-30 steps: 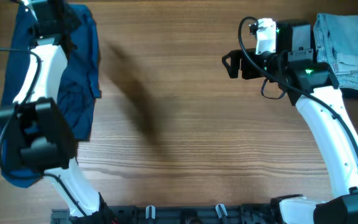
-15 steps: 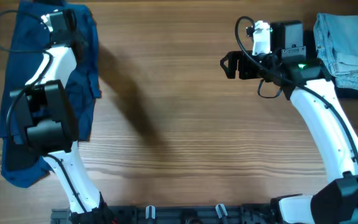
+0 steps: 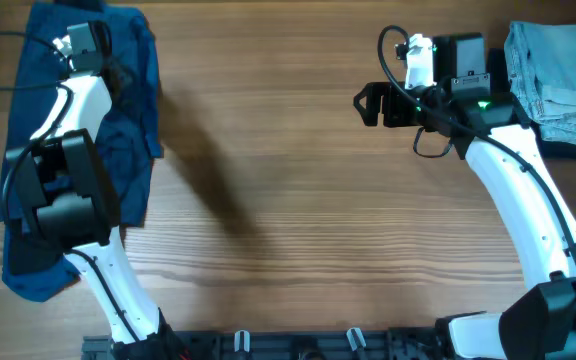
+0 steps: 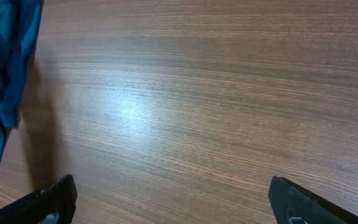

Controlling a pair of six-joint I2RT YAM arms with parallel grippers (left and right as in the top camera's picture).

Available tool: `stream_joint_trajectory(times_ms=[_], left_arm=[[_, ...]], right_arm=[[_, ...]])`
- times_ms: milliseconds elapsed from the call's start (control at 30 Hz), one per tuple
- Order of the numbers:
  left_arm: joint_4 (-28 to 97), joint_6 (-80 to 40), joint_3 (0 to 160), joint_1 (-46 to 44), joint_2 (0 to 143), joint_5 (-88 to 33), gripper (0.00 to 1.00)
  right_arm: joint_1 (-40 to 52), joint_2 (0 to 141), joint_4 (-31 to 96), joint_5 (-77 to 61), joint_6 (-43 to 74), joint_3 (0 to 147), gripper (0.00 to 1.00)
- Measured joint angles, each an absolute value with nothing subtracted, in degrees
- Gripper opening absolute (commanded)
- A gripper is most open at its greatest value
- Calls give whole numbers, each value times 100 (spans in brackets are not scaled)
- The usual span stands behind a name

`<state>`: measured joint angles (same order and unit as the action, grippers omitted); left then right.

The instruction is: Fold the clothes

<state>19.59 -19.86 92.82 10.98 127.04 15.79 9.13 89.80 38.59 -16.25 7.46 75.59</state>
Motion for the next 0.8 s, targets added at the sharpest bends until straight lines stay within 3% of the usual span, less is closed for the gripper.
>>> stream_joint_trajectory(times_ms=[333, 533, 800], left_arm=[[2296, -1986, 9349, 1100, 12591, 1437, 4], [2432, -1988, 9338, 1024, 11102, 729, 4], [2272, -1988, 9341, -556, 9515, 279, 4]], right_arm=[[913, 8980, 3857, -1625, 746, 7559, 100], [913, 8980, 3754, -1647, 797, 7559, 100], [836, 8980, 3507, -1712, 1135, 7559, 100]])
